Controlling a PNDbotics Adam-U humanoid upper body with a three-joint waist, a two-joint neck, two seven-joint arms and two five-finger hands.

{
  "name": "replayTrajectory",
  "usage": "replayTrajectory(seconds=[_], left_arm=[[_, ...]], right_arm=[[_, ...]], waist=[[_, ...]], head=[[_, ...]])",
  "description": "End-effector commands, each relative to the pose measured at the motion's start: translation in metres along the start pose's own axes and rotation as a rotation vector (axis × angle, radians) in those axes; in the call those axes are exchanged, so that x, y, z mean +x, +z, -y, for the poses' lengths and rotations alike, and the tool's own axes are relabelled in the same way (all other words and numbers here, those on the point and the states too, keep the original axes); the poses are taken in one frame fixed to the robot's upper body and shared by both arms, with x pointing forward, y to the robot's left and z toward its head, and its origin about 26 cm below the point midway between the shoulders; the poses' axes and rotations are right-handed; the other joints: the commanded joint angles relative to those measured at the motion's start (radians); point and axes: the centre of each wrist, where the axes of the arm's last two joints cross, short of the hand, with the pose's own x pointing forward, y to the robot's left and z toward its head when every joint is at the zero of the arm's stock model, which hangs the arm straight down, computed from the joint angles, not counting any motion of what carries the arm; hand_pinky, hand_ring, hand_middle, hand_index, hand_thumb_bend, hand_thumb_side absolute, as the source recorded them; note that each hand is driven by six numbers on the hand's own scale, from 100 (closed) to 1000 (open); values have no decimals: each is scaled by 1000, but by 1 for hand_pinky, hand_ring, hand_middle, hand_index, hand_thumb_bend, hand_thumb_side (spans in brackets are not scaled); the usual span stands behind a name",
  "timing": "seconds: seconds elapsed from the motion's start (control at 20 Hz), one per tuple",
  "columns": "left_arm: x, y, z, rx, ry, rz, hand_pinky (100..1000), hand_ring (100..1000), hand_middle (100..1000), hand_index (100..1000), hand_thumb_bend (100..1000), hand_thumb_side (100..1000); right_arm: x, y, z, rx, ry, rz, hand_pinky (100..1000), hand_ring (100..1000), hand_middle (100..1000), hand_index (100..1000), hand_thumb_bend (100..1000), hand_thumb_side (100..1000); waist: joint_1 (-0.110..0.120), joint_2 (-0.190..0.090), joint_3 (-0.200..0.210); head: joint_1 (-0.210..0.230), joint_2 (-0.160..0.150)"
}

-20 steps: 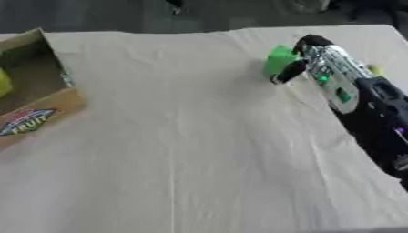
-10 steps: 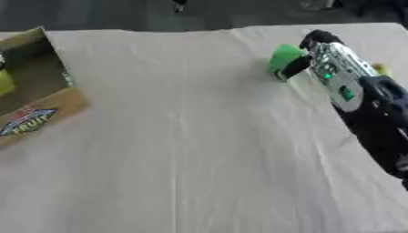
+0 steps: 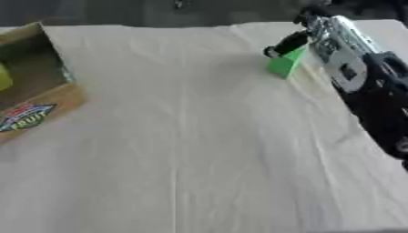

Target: Pick up the objects with one hand, pass them to the other hand, and then place them into the box on the other side of the table.

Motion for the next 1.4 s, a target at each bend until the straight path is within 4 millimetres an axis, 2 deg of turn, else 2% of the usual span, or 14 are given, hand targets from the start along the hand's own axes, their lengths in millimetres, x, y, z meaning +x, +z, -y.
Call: replayTrajectory(seconds=[0.05, 0.25, 0.7, 0.75, 0.8, 0.85, 1.4], left_arm=[[7, -5, -16, 39, -16, 26, 600, 739, 673, 816, 100, 693], [9, -6, -16, 39, -18, 33, 600, 739, 674, 817, 100, 695], [9, -7, -17, 39, -21, 35, 601, 740, 673, 817, 100, 696], [9, -7, -17, 39, -22, 34, 601, 740, 673, 817, 100, 697], [9, -8, -18, 39, -22, 34, 601, 739, 673, 817, 100, 697], [9, -8, -18, 39, -23, 33, 601, 739, 673, 817, 100, 698], [15, -8, -21, 46, -20, 59, 602, 740, 674, 818, 100, 695]], right_arm=[[-5, 3, 27, 167, -90, -120, 929, 905, 869, 885, 598, 402], [-8, 2, 36, 231, -114, -110, 931, 910, 868, 886, 573, 428], [-14, 4, 50, 233, -142, -103, 922, 893, 838, 847, 607, 388], [-15, 4, 50, 251, -147, -102, 920, 887, 832, 850, 601, 398], [-17, 3, 50, 270, -151, -101, 918, 884, 826, 852, 609, 370], [-18, 2, 49, 289, -156, -100, 917, 883, 828, 856, 592, 406], [-33, -7, 43, 371, -181, -133, 907, 880, 824, 864, 594, 416]], waist=[[-2, -13, 2], [-9, -9, 6], [-15, -3, 13], [-16, -3, 13], [-16, -3, 13], [-17, -4, 13], [-20, 0, 26]], head=[[-7, 10], [-11, 21], [-18, 31], [-19, 31], [-19, 30], [-20, 29], [-37, 6]])
